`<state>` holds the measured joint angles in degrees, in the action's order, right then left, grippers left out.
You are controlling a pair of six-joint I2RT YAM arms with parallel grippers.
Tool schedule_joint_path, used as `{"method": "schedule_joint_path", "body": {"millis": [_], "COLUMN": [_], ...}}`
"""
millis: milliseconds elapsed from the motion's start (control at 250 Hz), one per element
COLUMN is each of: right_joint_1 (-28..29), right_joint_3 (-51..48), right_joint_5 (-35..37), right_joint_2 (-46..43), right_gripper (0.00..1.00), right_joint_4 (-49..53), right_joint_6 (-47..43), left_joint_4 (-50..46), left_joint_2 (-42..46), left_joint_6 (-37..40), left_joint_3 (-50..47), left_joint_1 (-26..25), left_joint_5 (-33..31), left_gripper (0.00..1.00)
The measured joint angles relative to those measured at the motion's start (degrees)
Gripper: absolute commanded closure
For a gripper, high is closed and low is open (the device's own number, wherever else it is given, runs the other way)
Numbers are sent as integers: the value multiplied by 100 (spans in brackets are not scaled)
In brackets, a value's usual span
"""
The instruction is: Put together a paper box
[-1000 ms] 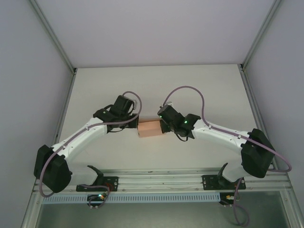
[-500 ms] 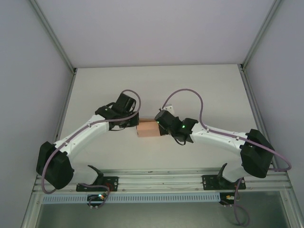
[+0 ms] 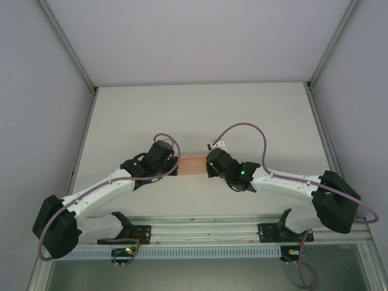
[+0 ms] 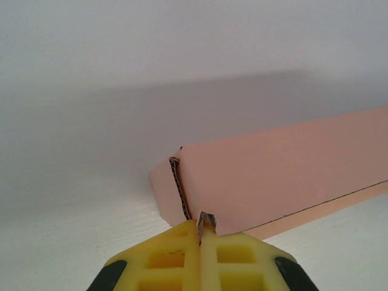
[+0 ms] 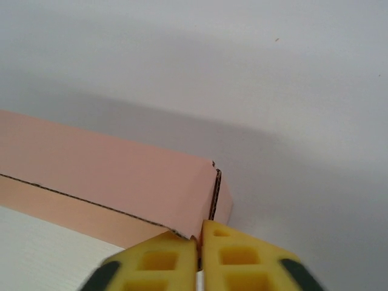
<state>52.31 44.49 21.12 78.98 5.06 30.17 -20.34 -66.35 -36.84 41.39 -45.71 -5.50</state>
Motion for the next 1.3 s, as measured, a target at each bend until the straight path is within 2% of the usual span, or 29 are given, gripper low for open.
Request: {"method": "schedule_joint_path", "body": {"millis": [28,72,140,196,415,479,587,739,799,867,938,1058,1166,1298], "right_joint_1": [-4,7,13,4,-411,-632,-907,-942,-942,-942,-955,-981,-1005,-938], "right_joint_3": [0,20,107,219,623,649,649,623,520,411,319,199,142,81], "right_joint_5": [-90,-188,-328,-380,-426,-492,-673,-992,-1130,-1189,-1200,-1163,-1152,-1303], "right_joint_2": [-17,-28,-37,-63,-444,-474,-337,157,306,348,341,299,282,282], "right_gripper": [69,56,51,40,38,41,43,50,53,54,57,57,59,62], "right_joint_4": [-2,-2,109,278,479,422,411,417,385,177,20,-184,-280,-400], "right_joint_6": [-42,-59,-151,-216,-280,-240,-122,22,125,254,374,525,610,654], "left_joint_4": [22,50,72,79,74,55,42,-15,-72,-254,-525,-898,-1106,-975], "left_joint_2": [4,7,7,4,4,4,9,11,11,9,11,122,247,153], "left_joint_6": [0,0,13,44,175,219,280,376,428,507,592,636,610,503], "left_joint_3": [-13,-22,-28,-28,-22,-11,-4,24,48,111,223,435,614,820], "left_joint_1": [-9,-28,-39,-39,-61,-83,-83,-83,-83,-83,-81,-90,-68,243], "left_joint_5": [-20,-48,-63,-61,-83,-101,-103,-101,-94,-74,-31,173,306,527], "left_gripper": [100,100,100,100,100,100,94,90,82,65,55,29,23,25]}}
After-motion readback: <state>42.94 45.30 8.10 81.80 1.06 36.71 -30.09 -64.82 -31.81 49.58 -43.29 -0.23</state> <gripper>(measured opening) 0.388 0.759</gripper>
